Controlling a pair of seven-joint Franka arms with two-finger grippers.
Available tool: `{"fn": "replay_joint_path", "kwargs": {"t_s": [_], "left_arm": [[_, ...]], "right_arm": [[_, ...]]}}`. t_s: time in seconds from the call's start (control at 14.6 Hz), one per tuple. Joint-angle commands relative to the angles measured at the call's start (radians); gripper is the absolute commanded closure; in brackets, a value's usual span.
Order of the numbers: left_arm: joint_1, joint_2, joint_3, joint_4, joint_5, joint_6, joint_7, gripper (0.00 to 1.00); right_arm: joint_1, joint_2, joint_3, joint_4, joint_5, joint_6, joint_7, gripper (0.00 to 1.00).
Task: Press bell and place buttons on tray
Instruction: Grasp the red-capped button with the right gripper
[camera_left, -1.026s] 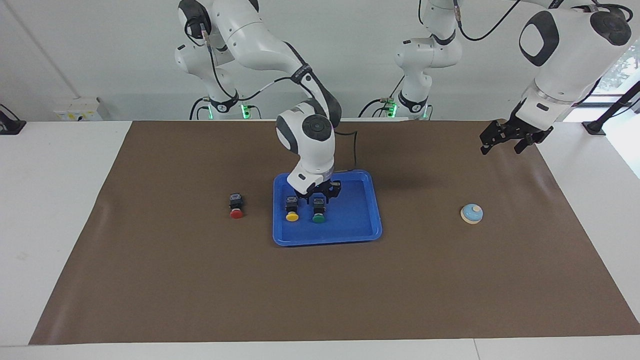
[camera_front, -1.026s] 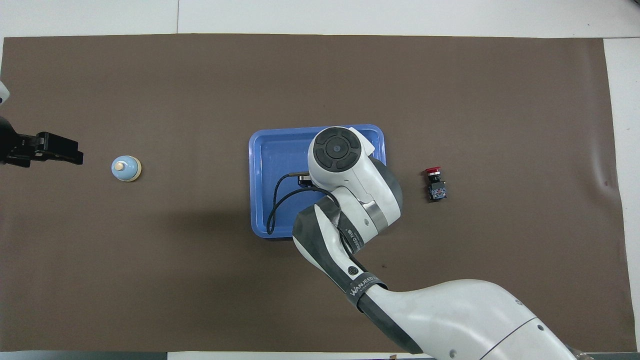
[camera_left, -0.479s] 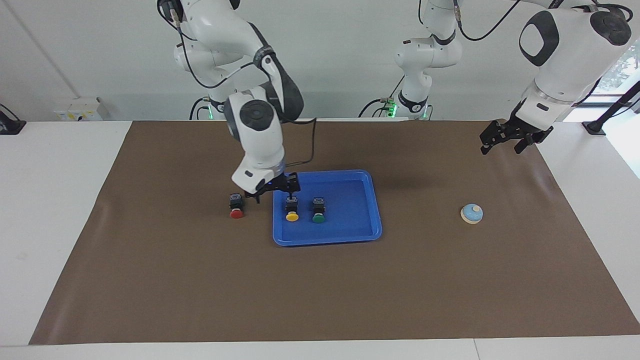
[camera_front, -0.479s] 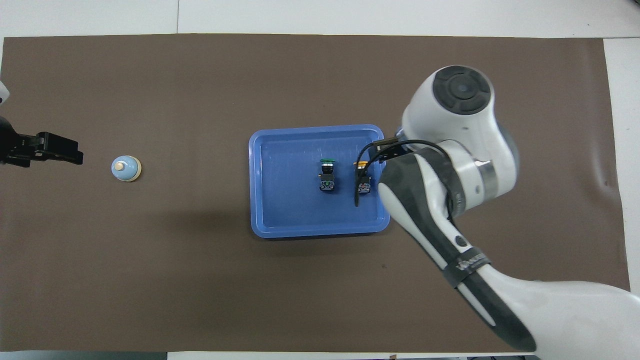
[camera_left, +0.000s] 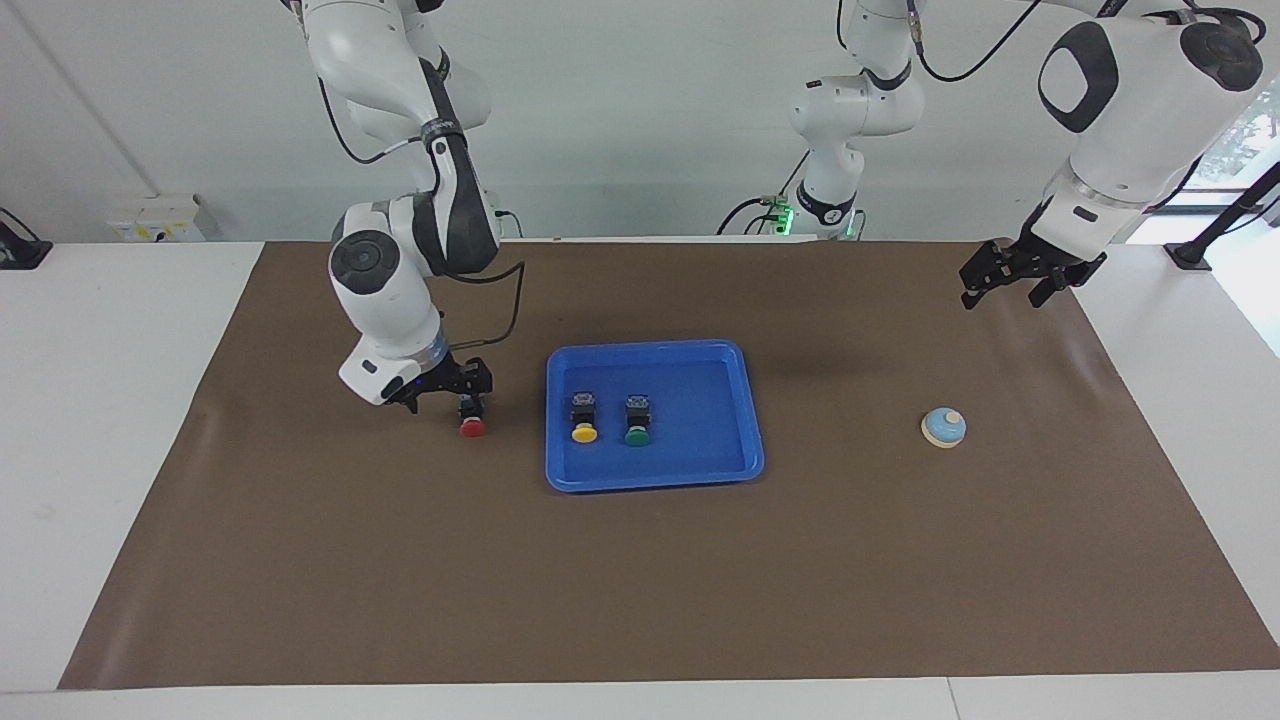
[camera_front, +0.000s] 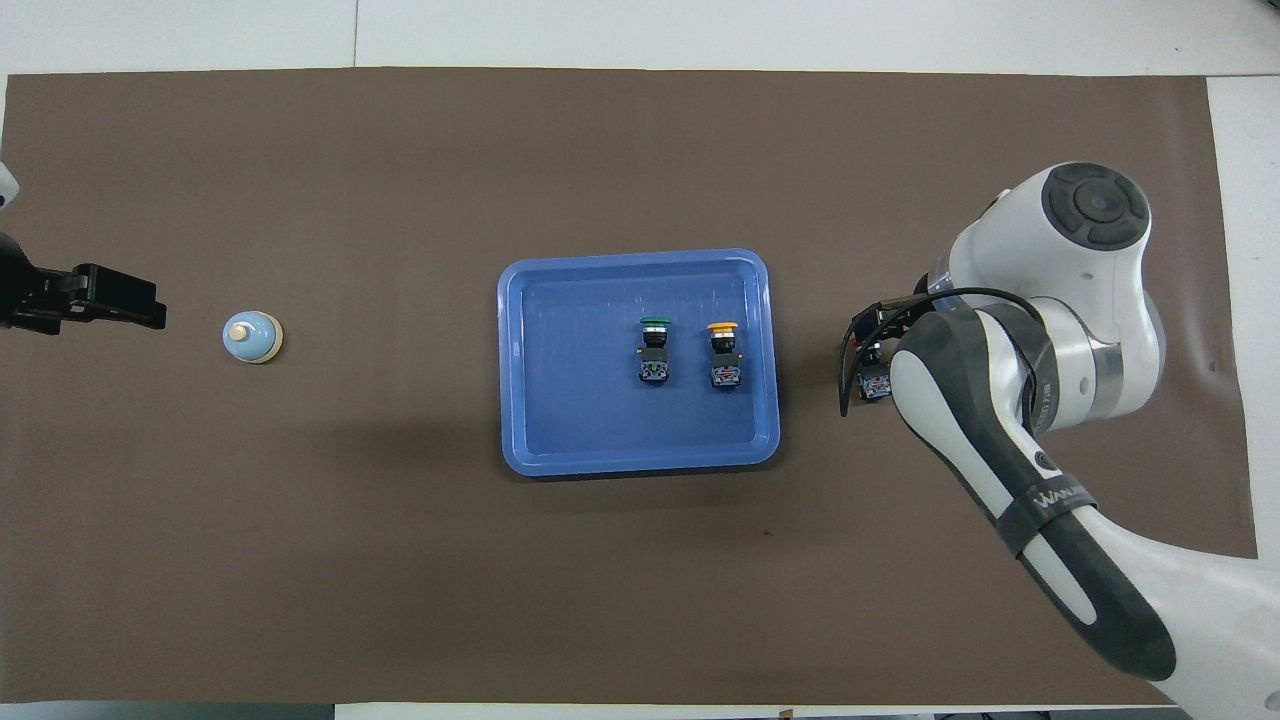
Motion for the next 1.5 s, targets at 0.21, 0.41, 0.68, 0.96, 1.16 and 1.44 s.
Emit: {"fn": "replay_joint_path", "kwargs": {"t_s": [0.21,0.41,0.68,0.96,1.16,1.44], "left_arm": [[-0.006,0.001,0.007,0.013,0.001,-0.007,-0.002,0.0],[-0.006,0.001,0.007,0.013,0.002,-0.007,-0.004,0.0],[-0.006,0.001,0.007,0.015,0.001,-0.007,-0.004,0.0],[-0.006,0.001,0.007,0.013,0.002,-0.007,-0.004,0.0],[-0.006,0.001,0.007,0.013,0.002,-0.007,-0.004,0.0],[-0.006,0.001,0.007,0.013,0.001,-0.007,-0.004,0.0]], "right_arm": [[0.007,-0.06,0.016,-0.13,-0.005,0.104,0.026,0.0],[0.024,-0.031,0.018,-0.133,-0.005,0.129,0.07,0.0],[0.032,-0.028,0.018,-0.186,-0.005,0.178,0.13,0.0],[0.03,-0.022,0.016,-0.2,-0.005,0.202,0.127,0.33],[0.026,-0.02,0.016,-0.197,-0.005,0.205,0.113,1.0],[0.029,-0.008,0.018,-0.129,-0.005,0.178,0.113,1.0]]}}
